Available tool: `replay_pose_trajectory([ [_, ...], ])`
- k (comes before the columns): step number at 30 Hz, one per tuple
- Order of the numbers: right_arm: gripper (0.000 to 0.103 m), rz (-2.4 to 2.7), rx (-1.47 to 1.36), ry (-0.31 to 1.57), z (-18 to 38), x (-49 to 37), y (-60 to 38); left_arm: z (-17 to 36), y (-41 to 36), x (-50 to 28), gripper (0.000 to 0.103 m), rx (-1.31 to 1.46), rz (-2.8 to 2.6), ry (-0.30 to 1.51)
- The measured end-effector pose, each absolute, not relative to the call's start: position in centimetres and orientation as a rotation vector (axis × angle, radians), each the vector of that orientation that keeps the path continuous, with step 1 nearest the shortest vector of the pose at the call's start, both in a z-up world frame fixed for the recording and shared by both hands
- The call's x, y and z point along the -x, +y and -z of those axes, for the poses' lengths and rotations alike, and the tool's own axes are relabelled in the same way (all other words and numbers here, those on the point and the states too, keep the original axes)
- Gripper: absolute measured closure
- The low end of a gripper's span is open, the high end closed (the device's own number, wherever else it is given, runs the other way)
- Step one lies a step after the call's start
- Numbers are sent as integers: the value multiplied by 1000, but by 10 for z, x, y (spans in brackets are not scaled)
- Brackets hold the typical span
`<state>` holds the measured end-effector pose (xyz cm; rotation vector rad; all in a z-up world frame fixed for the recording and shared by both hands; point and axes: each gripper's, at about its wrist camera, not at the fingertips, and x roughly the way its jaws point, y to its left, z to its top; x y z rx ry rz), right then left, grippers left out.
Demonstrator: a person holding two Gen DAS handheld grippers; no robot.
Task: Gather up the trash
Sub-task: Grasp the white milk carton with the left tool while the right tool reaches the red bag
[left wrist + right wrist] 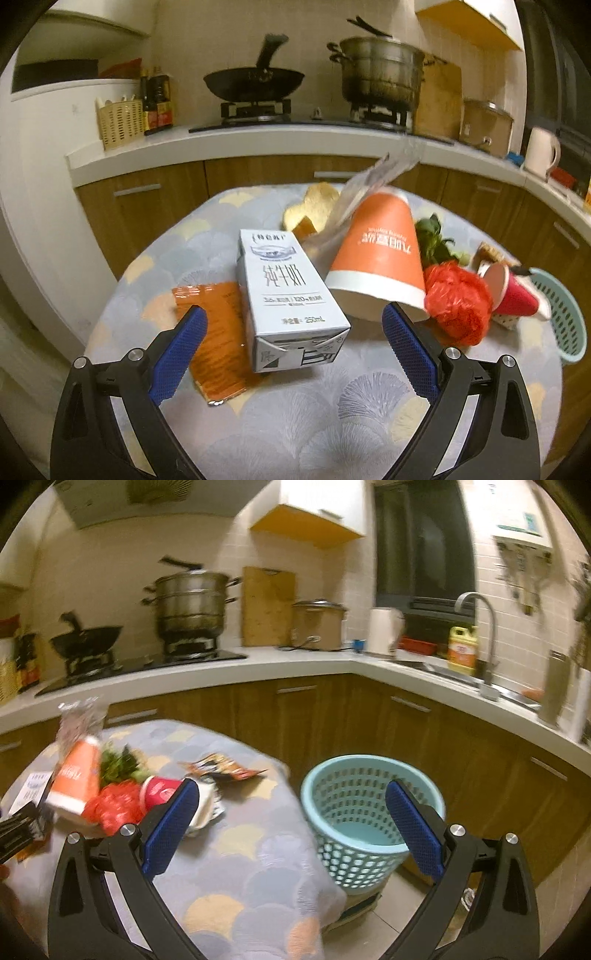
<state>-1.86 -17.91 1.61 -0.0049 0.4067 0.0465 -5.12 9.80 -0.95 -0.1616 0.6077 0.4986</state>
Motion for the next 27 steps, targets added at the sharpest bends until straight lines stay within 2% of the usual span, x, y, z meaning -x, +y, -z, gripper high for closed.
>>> replay_pose_trajectory([
  [4, 7, -107, 26, 435, -6, 11, -162, 17, 102, 39, 11, 155, -512, 642],
  [6, 7, -126, 37, 444, -2, 6, -155, 20, 103, 35, 15, 157, -517, 657],
  [12, 7, -232, 28, 478, 7, -4, -137, 30, 110, 27, 31, 173, -521, 687],
  [13, 7, -237, 28, 489, 9, -7, -135, 32, 111, 26, 37, 176, -520, 689],
  [17, 7, -255, 13, 527, 14, -18, -129, 35, 116, 28, 46, 203, -512, 678],
  [22, 7, -328, 52, 528, 15, -14, -105, 32, 122, 39, 48, 264, -475, 611],
  [24, 13, -384, 76, 535, 16, -15, -89, 30, 123, 43, 49, 283, -465, 587],
  [27, 15, -471, 79, 557, 15, -20, -74, 27, 124, 50, 49, 301, -455, 541],
])
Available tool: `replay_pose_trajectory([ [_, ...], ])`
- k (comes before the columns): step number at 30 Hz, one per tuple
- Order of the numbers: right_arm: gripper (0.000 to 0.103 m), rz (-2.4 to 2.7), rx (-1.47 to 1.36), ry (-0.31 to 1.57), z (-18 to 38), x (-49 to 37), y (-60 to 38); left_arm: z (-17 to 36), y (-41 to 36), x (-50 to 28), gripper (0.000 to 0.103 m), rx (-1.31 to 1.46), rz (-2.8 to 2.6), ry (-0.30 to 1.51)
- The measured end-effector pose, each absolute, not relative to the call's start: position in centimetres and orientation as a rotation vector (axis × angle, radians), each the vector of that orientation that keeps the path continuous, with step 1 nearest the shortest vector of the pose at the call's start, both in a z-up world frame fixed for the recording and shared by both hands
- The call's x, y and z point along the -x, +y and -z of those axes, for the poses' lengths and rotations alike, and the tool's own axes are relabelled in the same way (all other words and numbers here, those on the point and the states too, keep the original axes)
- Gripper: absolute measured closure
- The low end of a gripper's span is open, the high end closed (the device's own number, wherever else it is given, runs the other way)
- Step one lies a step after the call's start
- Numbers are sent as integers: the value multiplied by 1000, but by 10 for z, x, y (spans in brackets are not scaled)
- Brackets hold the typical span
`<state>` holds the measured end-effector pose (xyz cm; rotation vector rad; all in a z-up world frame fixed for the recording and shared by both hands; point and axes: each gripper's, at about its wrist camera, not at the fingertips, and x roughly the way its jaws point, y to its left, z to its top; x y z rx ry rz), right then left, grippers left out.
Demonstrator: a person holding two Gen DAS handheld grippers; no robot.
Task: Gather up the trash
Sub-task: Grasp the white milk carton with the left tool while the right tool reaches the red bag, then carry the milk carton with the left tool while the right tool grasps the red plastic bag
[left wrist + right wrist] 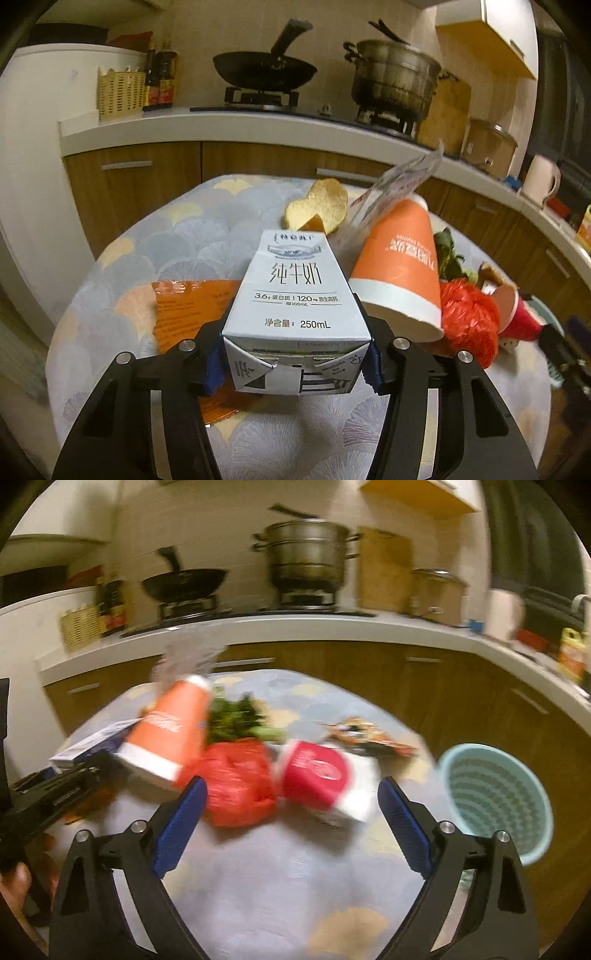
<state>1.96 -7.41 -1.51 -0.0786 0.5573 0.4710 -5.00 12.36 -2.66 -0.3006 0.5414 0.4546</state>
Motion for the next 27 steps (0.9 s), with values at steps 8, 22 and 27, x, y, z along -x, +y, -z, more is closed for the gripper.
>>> replay_pose_trajectory([
  [8, 15, -567, 131, 653, 27, -46, -34, 18, 125, 61, 49, 329, -429, 457],
  [22, 23, -486, 330, 623, 42, -44, -1, 16, 126, 67, 49, 339, -426, 428],
  [27, 35, -488, 388, 591, 45, -32, 7, 14, 126, 70, 49, 335, -426, 411],
])
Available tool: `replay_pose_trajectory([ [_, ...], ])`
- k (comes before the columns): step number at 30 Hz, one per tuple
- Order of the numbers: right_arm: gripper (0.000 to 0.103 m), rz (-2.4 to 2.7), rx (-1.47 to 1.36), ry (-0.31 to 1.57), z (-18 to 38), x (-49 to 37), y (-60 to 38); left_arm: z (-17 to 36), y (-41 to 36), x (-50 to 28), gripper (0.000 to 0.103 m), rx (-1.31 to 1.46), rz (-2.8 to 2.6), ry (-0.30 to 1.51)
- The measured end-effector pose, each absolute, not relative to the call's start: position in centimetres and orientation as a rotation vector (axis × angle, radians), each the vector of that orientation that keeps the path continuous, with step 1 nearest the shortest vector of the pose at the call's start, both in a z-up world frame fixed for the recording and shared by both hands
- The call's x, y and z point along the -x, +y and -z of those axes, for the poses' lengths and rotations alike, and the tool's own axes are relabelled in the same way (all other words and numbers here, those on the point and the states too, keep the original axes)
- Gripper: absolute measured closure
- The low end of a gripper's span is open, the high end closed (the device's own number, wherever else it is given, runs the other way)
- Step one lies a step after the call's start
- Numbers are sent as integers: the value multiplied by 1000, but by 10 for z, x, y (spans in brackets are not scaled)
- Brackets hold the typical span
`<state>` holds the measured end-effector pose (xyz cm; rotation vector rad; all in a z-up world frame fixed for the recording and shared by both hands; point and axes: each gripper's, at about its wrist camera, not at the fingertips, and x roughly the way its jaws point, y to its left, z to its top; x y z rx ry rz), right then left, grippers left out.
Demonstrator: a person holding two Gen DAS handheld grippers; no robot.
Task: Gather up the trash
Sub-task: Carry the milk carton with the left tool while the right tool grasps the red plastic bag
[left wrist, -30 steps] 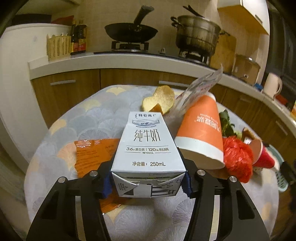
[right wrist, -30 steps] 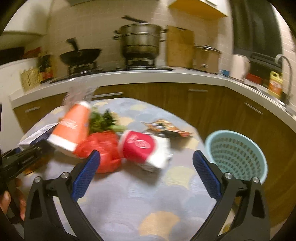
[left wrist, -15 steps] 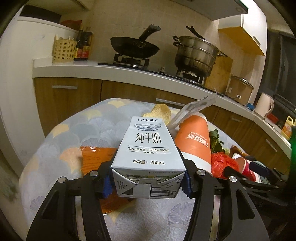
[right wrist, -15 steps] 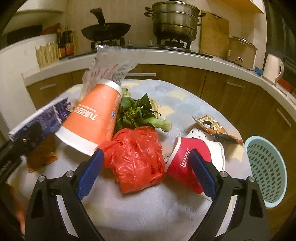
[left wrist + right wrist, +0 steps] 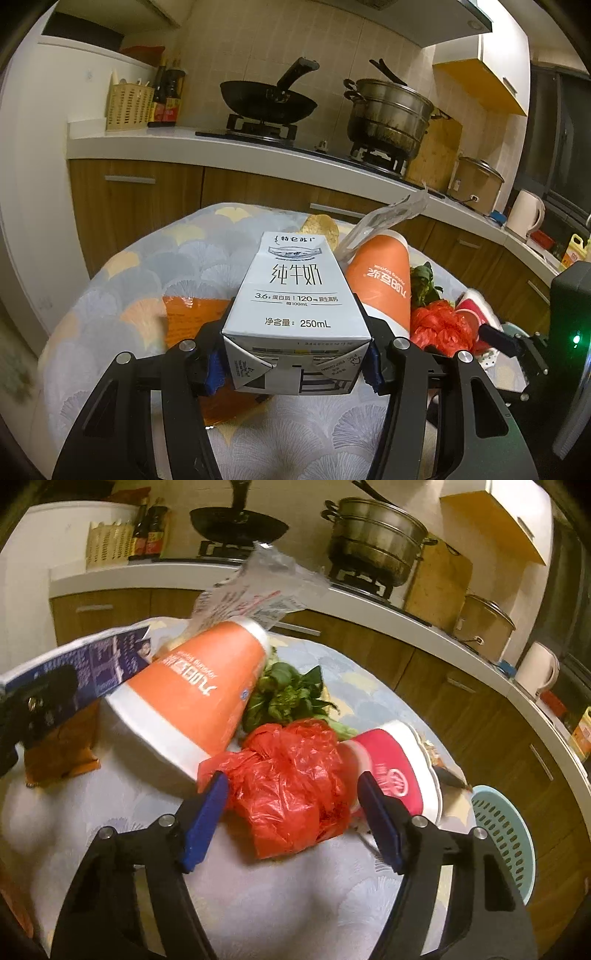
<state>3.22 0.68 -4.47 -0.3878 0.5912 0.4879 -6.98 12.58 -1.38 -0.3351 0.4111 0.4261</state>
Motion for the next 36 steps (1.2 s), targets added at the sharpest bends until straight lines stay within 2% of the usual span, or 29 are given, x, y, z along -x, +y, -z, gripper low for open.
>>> replay_pose_trajectory([
  [5, 35, -536, 304, 727, 51, -57, 0, 13, 126, 70, 49, 330, -424, 407],
  [6, 44, -549, 286, 724, 50, -57, -3, 13, 126, 70, 49, 328, -423, 407],
  [9, 59, -582, 263, 699, 45, -48, -10, 12, 125, 72, 49, 326, -425, 394],
  [12, 64, -617, 230, 681, 39, -36, -17, 9, 123, 79, 49, 328, -414, 360],
  [23, 65, -618, 116, 542, -16, -5, -70, -34, 92, 96, 49, 293, -314, 269],
  [30, 65, -467, 51, 503, -35, -23, -135, -63, 31, 70, 49, 205, -183, 237],
  [36, 65, -300, -10, 501, -28, -44, -210, -73, -32, 29, 49, 131, -59, 253],
])
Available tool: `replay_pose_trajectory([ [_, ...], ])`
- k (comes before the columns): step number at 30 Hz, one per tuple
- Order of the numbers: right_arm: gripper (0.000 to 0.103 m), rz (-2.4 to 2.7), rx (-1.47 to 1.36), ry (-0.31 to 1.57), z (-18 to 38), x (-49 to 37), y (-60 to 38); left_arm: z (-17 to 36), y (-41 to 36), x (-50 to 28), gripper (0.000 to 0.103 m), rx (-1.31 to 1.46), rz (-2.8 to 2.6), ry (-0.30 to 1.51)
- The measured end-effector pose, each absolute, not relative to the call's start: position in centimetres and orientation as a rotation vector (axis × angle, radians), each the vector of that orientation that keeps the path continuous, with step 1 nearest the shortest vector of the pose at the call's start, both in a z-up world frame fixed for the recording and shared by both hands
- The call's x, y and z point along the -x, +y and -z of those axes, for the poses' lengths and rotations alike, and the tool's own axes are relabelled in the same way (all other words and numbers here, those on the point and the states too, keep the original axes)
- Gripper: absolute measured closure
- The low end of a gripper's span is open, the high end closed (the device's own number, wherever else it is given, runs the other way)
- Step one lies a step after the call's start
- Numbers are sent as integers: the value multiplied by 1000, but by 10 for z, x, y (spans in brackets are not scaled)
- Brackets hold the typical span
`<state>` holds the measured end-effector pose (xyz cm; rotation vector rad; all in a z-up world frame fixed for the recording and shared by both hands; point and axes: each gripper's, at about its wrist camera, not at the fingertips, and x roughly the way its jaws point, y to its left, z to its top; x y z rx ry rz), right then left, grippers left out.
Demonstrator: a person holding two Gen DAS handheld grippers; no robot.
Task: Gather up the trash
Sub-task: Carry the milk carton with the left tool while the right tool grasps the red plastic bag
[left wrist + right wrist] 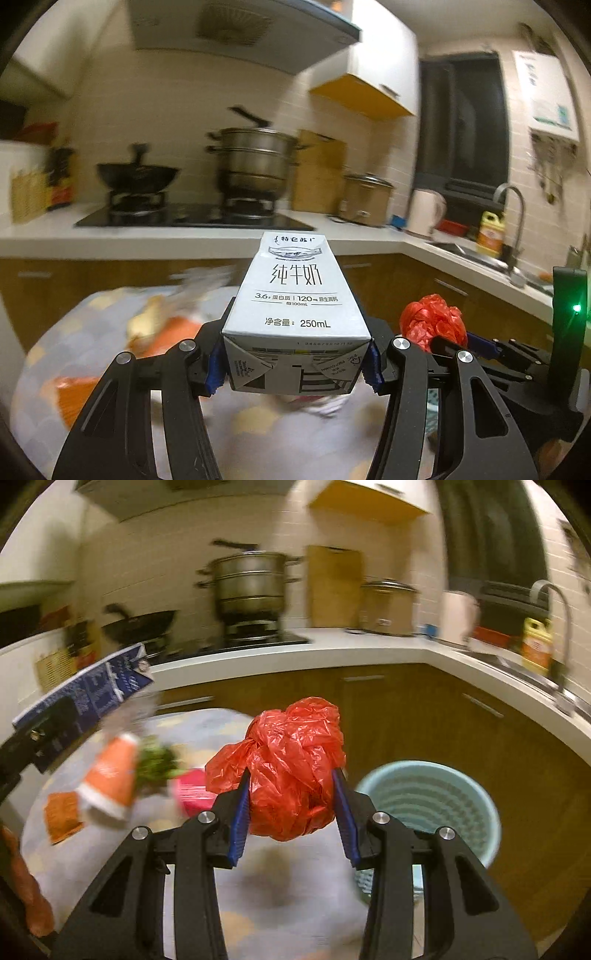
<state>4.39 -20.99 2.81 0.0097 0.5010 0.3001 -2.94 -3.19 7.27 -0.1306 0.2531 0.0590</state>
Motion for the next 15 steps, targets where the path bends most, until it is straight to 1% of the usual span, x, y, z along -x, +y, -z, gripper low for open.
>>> replay_pose_trajectory([
  [3, 65, -223, -41, 516, -21, -57, -248, -71, -60, 3, 49, 121, 17, 292],
  [5, 65, -181, -57, 524, -14, -64, -269, -66, -76, -20, 49, 140, 70, 353],
  [8, 65, -127, -94, 549, -2, -78, -303, -53, -99, -53, 49, 170, 154, 441],
  [15, 65, -33, -173, 668, 41, -119, -363, -11, -160, -122, 49, 132, 270, 571],
])
